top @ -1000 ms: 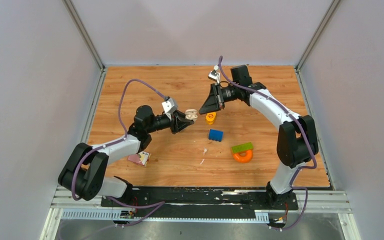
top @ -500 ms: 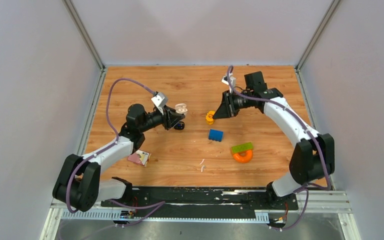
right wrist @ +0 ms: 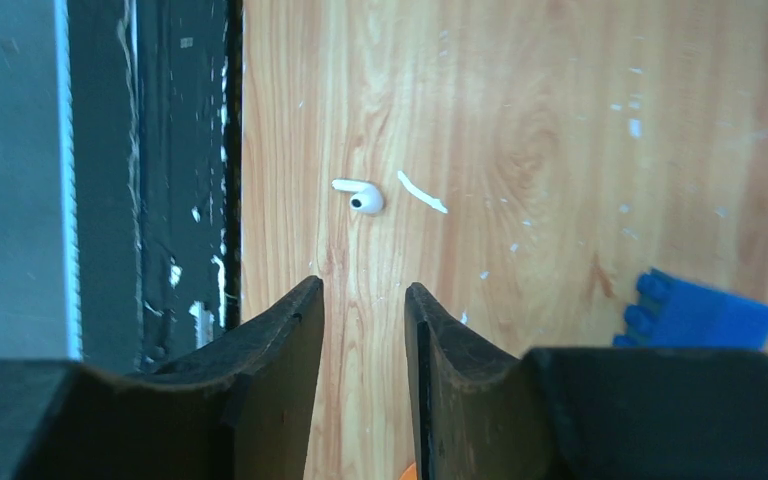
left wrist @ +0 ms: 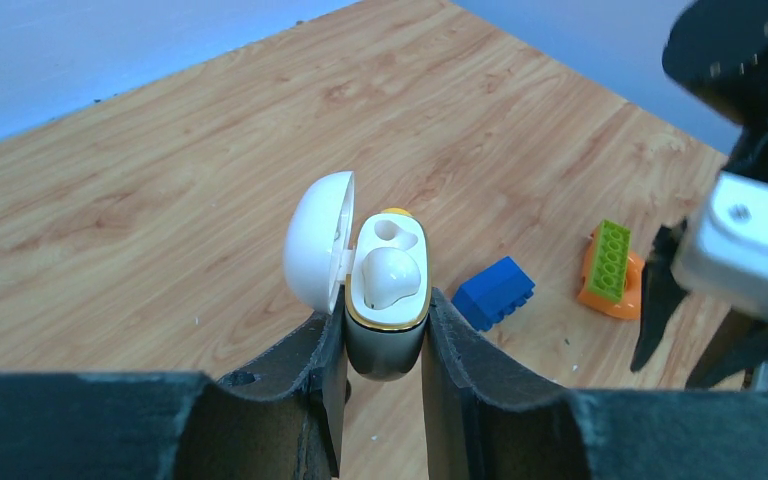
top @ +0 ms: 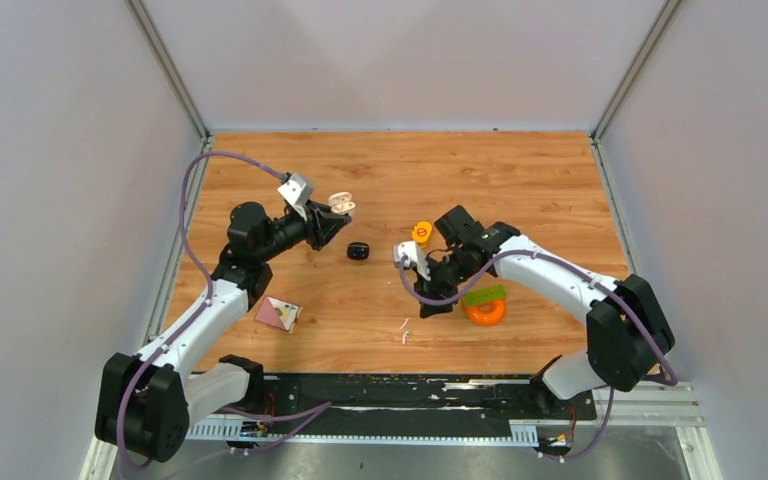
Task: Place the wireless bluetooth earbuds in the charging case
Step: Pick up the right earbud from the center of the board.
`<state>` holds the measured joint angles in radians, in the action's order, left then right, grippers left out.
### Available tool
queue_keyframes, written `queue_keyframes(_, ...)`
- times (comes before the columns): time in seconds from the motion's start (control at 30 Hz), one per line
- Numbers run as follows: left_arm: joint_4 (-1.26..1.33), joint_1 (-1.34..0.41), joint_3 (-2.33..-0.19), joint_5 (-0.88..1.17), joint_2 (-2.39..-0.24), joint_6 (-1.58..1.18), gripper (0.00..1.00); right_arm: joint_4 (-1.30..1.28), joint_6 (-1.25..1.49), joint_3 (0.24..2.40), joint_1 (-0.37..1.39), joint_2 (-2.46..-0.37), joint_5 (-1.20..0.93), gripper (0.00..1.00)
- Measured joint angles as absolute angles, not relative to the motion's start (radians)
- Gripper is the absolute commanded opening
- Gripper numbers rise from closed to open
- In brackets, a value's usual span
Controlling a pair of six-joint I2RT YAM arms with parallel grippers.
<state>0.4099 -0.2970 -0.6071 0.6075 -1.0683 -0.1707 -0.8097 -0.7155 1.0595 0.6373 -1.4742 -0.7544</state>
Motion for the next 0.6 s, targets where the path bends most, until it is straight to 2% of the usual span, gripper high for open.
queue_keyframes(0.4,0.359,-0.266,-0.617,0.59,-1.041,-0.178,0.0,-0.527,-0.964,0.887,0.823,-1.539,-0.625,0.45)
queue_keyframes(0.6,0.358,-0.265,-0.617,0.589,-1.019,-0.189,0.0,-0.495,-1.052,0.876,0.859,-1.587,-0.608,0.48)
